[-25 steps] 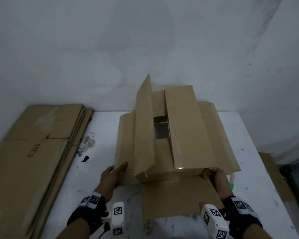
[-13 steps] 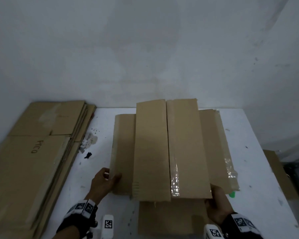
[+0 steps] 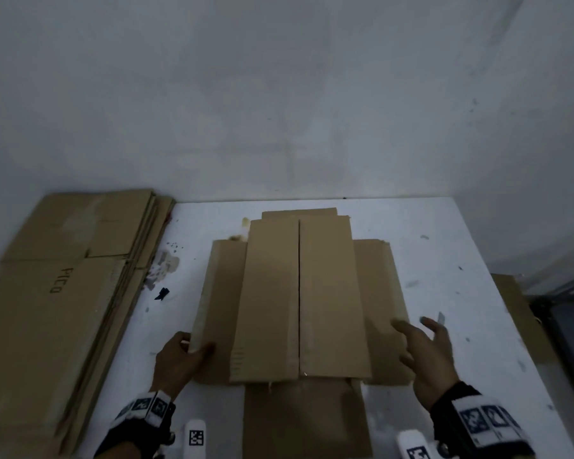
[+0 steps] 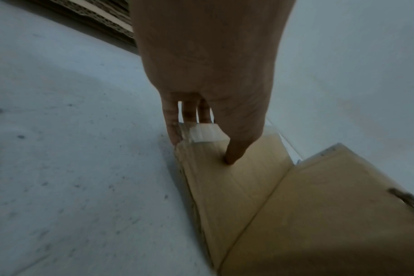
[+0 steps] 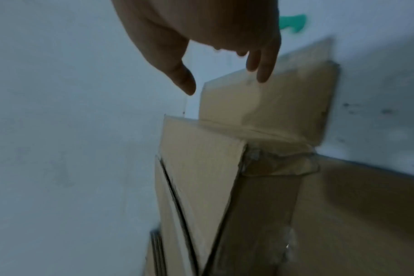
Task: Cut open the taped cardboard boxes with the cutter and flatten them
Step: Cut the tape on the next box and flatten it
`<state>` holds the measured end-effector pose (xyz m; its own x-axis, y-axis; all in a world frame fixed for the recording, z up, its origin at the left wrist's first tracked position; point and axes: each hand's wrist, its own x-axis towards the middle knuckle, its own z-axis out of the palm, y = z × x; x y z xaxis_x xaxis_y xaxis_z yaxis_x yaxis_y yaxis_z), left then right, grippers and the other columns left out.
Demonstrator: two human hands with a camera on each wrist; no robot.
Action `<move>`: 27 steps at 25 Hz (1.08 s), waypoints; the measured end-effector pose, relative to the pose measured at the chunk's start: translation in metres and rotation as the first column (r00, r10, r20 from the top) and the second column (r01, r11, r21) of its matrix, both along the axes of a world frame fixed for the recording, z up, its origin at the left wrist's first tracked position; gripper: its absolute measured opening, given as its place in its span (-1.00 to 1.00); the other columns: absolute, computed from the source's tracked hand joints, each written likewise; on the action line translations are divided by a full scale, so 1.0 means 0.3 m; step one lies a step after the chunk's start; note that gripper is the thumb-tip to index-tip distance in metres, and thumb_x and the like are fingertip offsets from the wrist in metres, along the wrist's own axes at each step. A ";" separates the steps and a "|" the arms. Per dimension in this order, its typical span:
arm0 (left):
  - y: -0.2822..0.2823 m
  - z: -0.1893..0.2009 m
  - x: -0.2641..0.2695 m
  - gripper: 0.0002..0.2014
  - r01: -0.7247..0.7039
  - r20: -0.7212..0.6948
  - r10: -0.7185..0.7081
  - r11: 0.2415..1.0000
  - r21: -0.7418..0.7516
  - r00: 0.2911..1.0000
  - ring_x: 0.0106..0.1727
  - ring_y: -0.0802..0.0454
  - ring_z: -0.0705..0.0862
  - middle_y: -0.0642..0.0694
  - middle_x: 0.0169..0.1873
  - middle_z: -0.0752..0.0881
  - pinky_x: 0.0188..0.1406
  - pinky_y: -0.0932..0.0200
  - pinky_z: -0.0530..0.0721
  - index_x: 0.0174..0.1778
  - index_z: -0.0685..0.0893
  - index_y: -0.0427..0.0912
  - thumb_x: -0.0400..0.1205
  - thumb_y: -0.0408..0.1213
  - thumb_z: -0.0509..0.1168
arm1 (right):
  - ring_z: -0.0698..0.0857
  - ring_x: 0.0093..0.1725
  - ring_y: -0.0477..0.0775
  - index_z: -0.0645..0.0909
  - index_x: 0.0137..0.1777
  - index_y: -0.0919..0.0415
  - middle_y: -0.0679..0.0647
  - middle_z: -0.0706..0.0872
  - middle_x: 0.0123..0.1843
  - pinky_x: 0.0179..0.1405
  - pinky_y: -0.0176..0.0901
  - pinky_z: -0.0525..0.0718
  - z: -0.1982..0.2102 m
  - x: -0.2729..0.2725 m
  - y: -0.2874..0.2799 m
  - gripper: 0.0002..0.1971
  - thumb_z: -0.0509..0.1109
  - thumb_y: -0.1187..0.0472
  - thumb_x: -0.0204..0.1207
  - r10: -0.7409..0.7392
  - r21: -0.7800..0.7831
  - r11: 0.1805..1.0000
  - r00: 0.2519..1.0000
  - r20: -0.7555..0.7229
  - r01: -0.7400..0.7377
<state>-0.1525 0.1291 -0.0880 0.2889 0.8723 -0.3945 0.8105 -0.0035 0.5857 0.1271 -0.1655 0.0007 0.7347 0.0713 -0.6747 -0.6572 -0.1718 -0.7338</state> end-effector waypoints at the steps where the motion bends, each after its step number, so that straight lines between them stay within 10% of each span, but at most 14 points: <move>1: -0.004 0.013 0.007 -0.49 0.030 0.000 -0.030 0.999 0.029 1.000 -0.10 -0.04 0.72 -0.16 -0.01 0.77 -0.23 0.05 0.72 0.11 0.68 -0.16 0.42 0.11 0.61 | 0.60 0.08 0.12 0.47 0.44 0.00 0.14 0.58 0.26 -0.03 -0.05 0.62 0.025 -0.015 0.037 -0.44 0.59 0.20 0.48 0.130 -0.003 0.991 0.987 0.094 -0.130; 3: -0.015 0.026 0.037 -0.35 0.098 -0.009 -0.097 0.989 0.113 0.995 -0.07 -0.06 0.77 -0.21 0.03 0.77 -0.20 -0.03 0.78 0.12 0.71 -0.12 0.35 0.34 0.52 | 0.57 0.16 0.02 0.53 0.33 -0.02 0.11 0.53 0.34 -0.11 -0.23 0.56 0.071 -0.051 0.126 -0.56 0.58 0.15 0.50 0.367 -0.103 0.930 0.881 0.298 -0.352; 5: -0.038 0.066 0.095 -0.18 0.108 -0.086 -0.093 0.975 0.194 0.992 0.34 -0.22 0.63 -0.27 0.39 0.57 0.26 -0.23 0.68 0.46 0.55 -0.09 0.40 0.36 0.47 | 0.43 0.37 0.06 0.50 0.34 -0.11 0.07 0.37 0.46 0.13 -0.20 0.55 0.084 -0.080 0.220 -0.52 0.59 0.02 0.46 0.578 -0.297 0.816 0.690 0.436 -0.496; 9: -0.083 0.192 0.240 -0.53 0.267 0.157 -0.325 0.914 0.307 0.933 0.54 -0.17 0.45 -0.18 0.55 0.43 0.53 -0.03 0.44 0.53 0.48 0.07 0.69 -0.15 0.37 | -0.05 0.68 0.33 0.19 0.61 -0.14 0.15 0.02 0.69 0.63 0.43 0.08 0.045 -0.096 0.358 -0.08 0.56 -0.28 0.30 0.927 -0.707 0.368 0.294 0.232 -0.604; 12: -0.116 0.260 0.326 -0.57 0.357 0.257 -0.448 0.873 0.333 0.856 0.54 -0.08 0.46 -0.09 0.53 0.48 0.49 0.15 0.39 0.53 0.48 0.07 0.72 -0.21 0.32 | -0.33 0.70 0.44 -0.07 0.70 -0.11 0.22 -0.25 0.75 0.57 0.62 -0.23 0.022 -0.097 0.399 0.20 0.56 -0.41 0.18 0.968 -0.748 0.237 0.218 0.126 -0.620; 17: -0.175 0.300 0.459 -0.18 0.511 -0.084 -0.504 0.845 0.157 0.860 0.75 -0.12 -0.01 -0.10 0.74 0.10 0.68 -0.16 0.09 0.73 0.14 0.13 0.60 0.36 0.23 | -0.45 0.68 0.42 -0.19 0.71 -0.14 0.19 -0.40 0.74 0.56 0.64 -0.25 0.007 -0.088 0.362 0.31 0.56 -0.47 0.12 0.990 -0.748 0.135 0.118 0.076 -0.650; 24: -0.212 0.297 0.545 -0.06 0.407 -0.170 -0.395 0.913 0.038 0.903 0.73 -0.26 -0.22 -0.15 0.75 -0.23 0.56 -0.58 -0.07 0.75 -0.16 0.12 0.56 0.54 -0.05 | -0.30 0.73 0.24 -0.09 0.68 -0.16 0.04 -0.28 0.74 0.61 0.57 -0.11 0.031 -0.073 0.323 0.19 0.62 -0.26 0.18 0.954 -0.638 0.299 0.217 0.206 -0.709; 27: -0.213 0.304 0.553 0.04 0.342 -0.107 -0.338 0.940 0.021 0.935 0.73 -0.28 -0.20 -0.18 0.75 -0.22 0.56 -0.62 -0.10 0.75 -0.17 0.12 0.46 0.63 -0.05 | 0.29 0.61 0.24 0.14 0.57 -0.20 -0.02 0.15 0.63 0.52 0.32 0.44 0.083 -0.046 0.277 -0.03 0.56 -0.11 0.16 0.776 -0.268 0.604 0.477 0.414 -0.750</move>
<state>0.0134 0.0652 0.0033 0.5314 0.7442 -0.4047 0.8114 -0.3098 0.4957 0.1134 -0.0824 0.0257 0.6058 0.7360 -0.3021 0.1516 -0.4796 -0.8643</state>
